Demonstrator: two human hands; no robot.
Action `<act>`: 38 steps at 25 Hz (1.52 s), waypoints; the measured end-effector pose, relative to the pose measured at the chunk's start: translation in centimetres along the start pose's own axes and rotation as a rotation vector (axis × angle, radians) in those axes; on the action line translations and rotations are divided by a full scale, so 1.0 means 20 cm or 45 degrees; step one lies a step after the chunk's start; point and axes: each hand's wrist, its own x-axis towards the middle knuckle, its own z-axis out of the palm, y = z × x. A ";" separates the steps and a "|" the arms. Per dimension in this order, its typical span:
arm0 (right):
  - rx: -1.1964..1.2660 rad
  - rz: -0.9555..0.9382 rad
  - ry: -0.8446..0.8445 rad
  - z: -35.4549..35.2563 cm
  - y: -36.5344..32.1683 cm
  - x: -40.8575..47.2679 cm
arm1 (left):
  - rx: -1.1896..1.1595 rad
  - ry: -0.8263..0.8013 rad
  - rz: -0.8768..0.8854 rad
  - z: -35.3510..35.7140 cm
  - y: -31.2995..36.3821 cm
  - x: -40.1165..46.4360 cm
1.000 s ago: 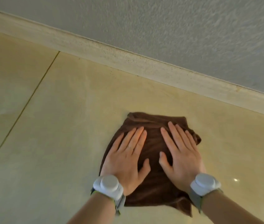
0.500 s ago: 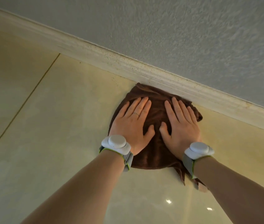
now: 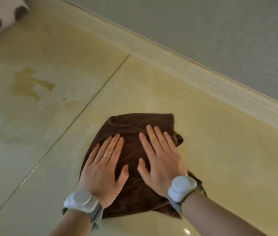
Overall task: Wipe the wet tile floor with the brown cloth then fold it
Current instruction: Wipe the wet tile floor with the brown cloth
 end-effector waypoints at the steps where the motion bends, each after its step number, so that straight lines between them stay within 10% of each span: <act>1: 0.007 -0.063 -0.026 0.02 -0.10 0.03 | 0.001 0.002 -0.059 -0.01 -0.09 -0.06; 20: -0.078 -0.371 0.122 0.11 -0.31 1.39 | -0.083 0.284 -0.364 -0.15 -0.87 0.70; 38: -0.028 -0.566 0.006 0.18 -0.81 0.60 | -0.120 0.238 -0.592 -0.04 -0.79 -0.27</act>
